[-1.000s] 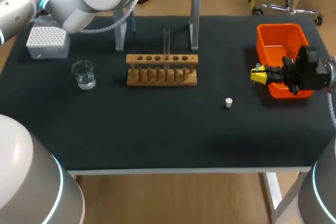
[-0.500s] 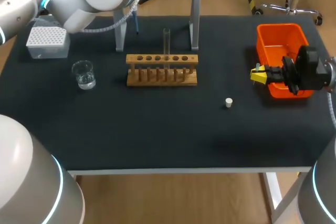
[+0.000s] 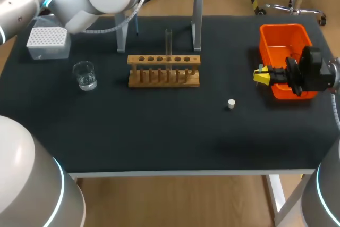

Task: Invert the test tube, pick up the pipette, mount the tip to pipette, aspirate from beaker and dispense into the tube, eject the tip, return the pipette, and cap with the stopper.

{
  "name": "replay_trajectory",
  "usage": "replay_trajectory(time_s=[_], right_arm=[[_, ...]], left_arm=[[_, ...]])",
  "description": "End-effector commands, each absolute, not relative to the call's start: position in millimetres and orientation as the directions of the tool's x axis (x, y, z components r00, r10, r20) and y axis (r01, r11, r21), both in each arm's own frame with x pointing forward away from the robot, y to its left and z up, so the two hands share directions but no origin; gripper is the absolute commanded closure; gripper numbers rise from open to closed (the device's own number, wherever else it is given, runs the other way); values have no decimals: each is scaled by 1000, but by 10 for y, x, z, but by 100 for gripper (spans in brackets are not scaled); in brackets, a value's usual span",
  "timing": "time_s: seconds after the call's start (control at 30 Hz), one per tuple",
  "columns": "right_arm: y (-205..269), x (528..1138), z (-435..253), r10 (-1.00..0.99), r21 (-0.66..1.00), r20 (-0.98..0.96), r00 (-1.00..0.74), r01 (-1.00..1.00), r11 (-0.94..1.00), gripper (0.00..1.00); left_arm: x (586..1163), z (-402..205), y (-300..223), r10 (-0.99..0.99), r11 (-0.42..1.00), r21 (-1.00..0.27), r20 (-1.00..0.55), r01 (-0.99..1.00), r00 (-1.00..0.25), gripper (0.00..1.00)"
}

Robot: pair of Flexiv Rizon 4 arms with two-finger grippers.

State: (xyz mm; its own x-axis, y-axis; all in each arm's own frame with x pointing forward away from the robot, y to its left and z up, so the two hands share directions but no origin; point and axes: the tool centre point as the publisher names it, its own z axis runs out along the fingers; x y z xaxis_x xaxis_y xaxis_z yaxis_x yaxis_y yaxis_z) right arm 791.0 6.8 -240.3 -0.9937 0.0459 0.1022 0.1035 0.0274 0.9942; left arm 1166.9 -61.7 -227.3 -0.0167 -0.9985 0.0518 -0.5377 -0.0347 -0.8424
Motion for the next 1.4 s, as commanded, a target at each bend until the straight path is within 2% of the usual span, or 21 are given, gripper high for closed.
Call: replay_trajectory(time_s=[0.03,1.4], right_arm=[[58,7907,-2407,44,994,102,-994,103,27,100],[58,7907,-2407,44,994,102,-994,103,27,100]], left_arm=[[11652,-2260,-634,-999,-36,-844,48,-535,-10,100],[11478,-1584,-623,-998,-60,-916,67,-397,-5,100]])
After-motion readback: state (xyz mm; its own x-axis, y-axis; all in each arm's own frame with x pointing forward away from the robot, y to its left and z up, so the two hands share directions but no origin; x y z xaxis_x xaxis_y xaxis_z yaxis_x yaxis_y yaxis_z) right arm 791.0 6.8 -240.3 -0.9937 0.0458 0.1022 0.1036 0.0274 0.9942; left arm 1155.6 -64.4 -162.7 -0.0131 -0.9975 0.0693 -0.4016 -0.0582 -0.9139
